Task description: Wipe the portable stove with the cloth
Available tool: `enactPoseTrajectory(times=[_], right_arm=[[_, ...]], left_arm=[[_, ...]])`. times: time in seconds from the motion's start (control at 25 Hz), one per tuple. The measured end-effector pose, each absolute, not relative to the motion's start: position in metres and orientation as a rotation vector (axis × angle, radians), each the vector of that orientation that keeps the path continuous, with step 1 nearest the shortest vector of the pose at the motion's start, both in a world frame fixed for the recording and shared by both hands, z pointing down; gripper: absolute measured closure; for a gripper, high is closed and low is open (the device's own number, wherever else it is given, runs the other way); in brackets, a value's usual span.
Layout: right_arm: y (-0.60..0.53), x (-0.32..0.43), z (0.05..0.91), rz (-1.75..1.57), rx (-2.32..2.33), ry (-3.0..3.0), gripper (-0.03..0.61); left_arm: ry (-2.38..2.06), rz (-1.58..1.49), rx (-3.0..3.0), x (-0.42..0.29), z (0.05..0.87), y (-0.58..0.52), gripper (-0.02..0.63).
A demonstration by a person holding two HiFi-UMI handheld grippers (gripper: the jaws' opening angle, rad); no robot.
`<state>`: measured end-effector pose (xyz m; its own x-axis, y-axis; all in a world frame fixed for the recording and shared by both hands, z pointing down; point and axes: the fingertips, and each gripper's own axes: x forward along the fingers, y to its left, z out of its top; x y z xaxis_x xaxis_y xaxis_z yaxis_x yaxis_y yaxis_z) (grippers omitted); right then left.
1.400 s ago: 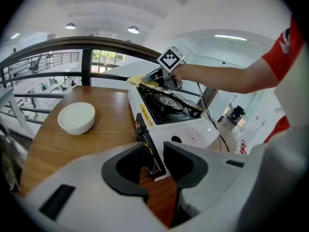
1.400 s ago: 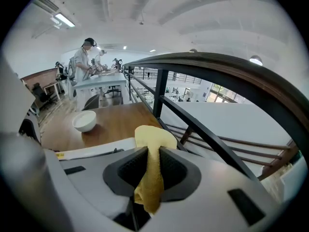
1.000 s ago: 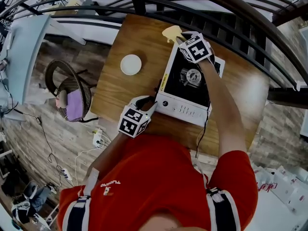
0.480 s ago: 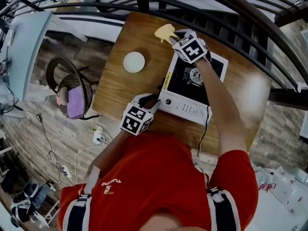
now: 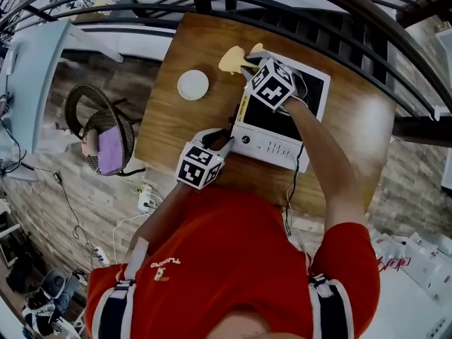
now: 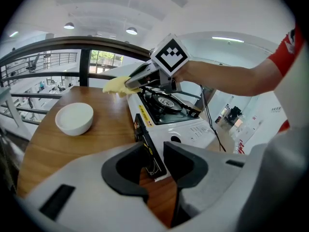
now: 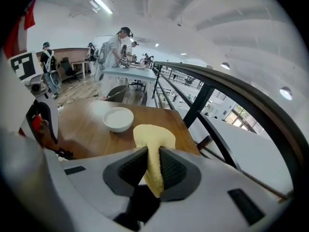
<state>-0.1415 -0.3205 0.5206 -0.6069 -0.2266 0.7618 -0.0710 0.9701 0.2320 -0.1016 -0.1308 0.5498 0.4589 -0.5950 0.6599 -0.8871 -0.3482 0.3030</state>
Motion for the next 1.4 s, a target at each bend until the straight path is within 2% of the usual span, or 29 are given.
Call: enactPoseTrajectory(times=[0.96,1.4], right_arm=[[-0.173,-0.12,0.519,-0.038,0.045,-2.283,0.492],[-0.173,-0.105,0.468,0.12,0.288,-2.569,0.492]], left_arm=[[-1.262,0.591,2.076,-0.098,0.554,-0.13,0.483],[-1.318,0.587,2.132,-0.102,0.537,-0.132,0.483]])
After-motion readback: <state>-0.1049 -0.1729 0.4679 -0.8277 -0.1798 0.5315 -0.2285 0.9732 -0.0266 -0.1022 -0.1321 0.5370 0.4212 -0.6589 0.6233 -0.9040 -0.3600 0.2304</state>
